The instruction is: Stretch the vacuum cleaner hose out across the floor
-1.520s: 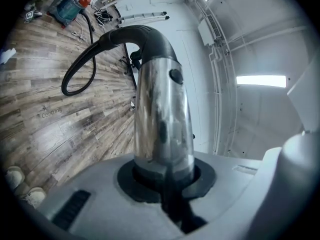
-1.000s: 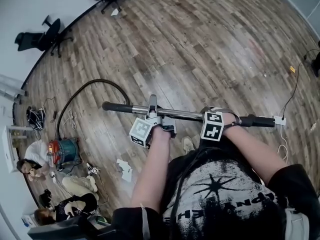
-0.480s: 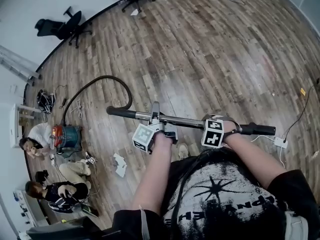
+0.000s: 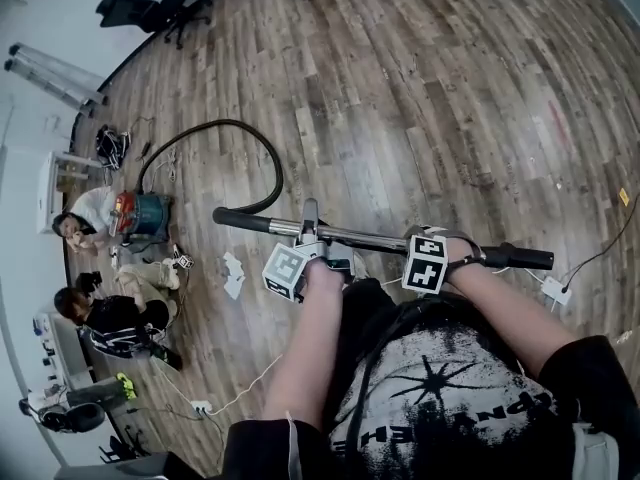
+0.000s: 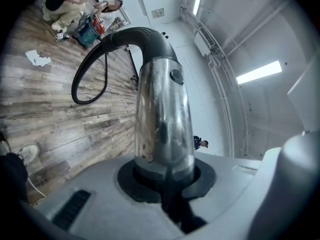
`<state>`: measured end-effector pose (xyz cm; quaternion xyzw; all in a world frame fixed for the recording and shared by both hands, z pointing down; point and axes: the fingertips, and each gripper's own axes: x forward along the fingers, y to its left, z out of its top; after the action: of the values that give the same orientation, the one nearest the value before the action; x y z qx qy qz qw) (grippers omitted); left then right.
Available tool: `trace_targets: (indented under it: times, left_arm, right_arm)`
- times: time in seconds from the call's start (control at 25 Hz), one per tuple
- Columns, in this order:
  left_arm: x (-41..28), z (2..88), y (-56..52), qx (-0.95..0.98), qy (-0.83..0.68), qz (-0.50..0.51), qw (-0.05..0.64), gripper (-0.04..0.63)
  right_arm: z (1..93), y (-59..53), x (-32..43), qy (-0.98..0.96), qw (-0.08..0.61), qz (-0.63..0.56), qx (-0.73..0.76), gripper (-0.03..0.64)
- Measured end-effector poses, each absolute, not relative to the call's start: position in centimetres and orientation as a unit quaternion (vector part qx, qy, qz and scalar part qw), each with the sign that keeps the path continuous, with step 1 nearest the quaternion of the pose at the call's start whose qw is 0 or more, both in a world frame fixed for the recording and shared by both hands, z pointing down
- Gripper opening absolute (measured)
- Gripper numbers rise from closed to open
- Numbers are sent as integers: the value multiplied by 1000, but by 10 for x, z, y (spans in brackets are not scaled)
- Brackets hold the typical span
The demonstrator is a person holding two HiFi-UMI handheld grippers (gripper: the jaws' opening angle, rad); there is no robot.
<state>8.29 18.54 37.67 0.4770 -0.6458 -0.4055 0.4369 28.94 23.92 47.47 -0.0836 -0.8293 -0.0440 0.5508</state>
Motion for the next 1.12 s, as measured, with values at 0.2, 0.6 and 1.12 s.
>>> trace_targets:
  times: [0.2,0.6,1.12]
  left_arm:
    - [95,386,213,453,-665,-395,443,48]
    - [106,378,230,482,-621,-423,452,48]
    - [172,407,264,500,-578,-412,497,46]
  right_arm:
    - [481,266,303,-829,547,-30,-114,89]
    - [469,284,316,-815,573,-50,-70,89]
    - [489,344,376,-801,597,-13,-29,89]
